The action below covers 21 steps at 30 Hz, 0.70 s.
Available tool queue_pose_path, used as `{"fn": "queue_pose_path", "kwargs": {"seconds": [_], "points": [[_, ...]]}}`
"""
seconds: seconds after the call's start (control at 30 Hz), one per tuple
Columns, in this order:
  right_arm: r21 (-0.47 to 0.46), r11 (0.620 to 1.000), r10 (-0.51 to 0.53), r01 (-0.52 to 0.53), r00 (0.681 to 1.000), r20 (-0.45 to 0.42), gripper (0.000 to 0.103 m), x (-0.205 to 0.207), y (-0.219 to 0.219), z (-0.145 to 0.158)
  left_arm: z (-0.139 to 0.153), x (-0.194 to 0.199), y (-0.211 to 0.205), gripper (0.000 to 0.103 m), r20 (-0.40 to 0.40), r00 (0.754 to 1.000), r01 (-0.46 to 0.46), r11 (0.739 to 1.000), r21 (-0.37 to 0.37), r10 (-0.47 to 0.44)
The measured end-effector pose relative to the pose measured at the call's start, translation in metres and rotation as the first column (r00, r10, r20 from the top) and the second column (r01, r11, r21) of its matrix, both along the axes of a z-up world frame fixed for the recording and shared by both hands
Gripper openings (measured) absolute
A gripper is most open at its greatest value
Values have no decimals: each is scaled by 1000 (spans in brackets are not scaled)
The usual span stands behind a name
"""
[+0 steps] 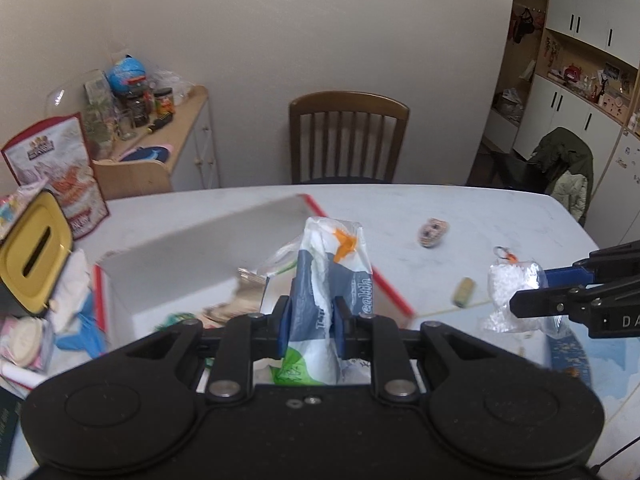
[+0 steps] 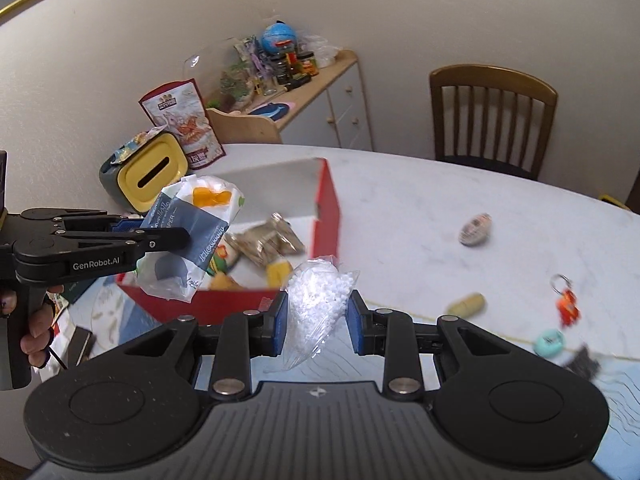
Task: Organize objects
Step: 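Carry white plastic bag with left tool and bead bag with right tool into box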
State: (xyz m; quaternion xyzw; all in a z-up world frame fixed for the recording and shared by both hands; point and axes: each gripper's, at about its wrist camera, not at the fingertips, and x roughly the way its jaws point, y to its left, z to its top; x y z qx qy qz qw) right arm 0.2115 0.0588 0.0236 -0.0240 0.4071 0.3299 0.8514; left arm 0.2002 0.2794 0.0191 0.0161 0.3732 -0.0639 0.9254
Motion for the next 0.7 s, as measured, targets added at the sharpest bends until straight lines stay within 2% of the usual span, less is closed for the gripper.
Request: {"fn": "queue_pose_path", "kwargs": {"seconds": [0.37, 0.7], "points": [[-61, 998, 36, -36, 999, 1, 29, 17, 91, -18, -20, 34, 58, 20, -32, 999, -26, 998, 49, 27], [-155, 986, 56, -58, 998, -20, 29, 34, 143, -51, -51, 63, 83, 20, -92, 994, -41, 994, 106, 51]]}}
